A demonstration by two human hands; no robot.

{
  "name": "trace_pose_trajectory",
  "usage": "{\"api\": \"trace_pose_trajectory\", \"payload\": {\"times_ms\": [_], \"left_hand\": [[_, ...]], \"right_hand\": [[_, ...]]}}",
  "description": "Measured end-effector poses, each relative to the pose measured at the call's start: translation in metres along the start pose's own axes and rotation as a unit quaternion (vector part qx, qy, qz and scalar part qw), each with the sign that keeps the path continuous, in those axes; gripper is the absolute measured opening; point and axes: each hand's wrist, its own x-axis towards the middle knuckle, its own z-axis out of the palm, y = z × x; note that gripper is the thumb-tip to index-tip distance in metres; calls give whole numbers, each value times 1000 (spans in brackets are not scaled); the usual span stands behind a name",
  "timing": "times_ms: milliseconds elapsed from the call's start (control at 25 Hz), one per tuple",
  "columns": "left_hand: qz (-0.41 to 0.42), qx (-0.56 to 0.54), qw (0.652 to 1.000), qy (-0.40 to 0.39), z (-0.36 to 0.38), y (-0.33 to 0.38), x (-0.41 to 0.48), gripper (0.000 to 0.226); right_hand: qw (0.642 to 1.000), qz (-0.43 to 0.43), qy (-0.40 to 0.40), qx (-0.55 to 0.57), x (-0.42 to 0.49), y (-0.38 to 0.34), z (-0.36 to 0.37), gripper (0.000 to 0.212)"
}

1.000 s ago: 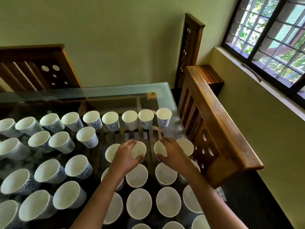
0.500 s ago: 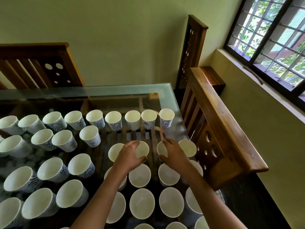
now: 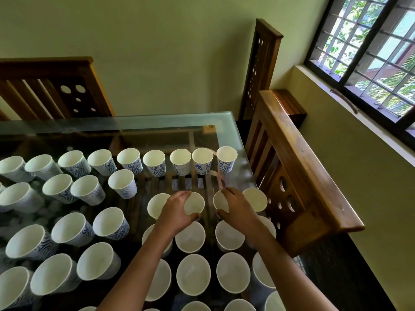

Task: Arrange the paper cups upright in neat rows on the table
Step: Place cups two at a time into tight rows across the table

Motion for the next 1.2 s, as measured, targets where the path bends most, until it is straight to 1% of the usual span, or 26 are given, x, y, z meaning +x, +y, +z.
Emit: {"api": "trace_pose_trajectory", "payload": {"times_ms": [160,320,440,520,720,960,1120,1200], "left_hand": [[4,-5,1000,4,0,0,-1,71],[4,-19,1000,18,-5,-2,-5,72],[-1,-37,998,40,-14,-10,-13,69],[-8,-45,998,53,-22,-21,-19,65],[-37,-33,996,71,-38,-48,-26,63],[-28,-44,996,78,-42,-55,-33,62],[-25,-50,994,91,-38,-54,-62,58],[-25,-50,993,100,-35,-56,-78,56]], "right_hand": [[1000,-5,-2,0,-2,0,-2,61],[1000,-1,-4,23,-5,-6,-4,64],[999,-7,-10,51,-2,-22,-4,61],[998,-28,-16,62,2,-35,1,59],[996,-49,-35,68,8,-61,14,64],[996,-64,-30,60,5,-73,20,62],[994,-58,5,87,-17,-72,21,59],[995,-60,-5,76,-34,-73,22,59]]}}
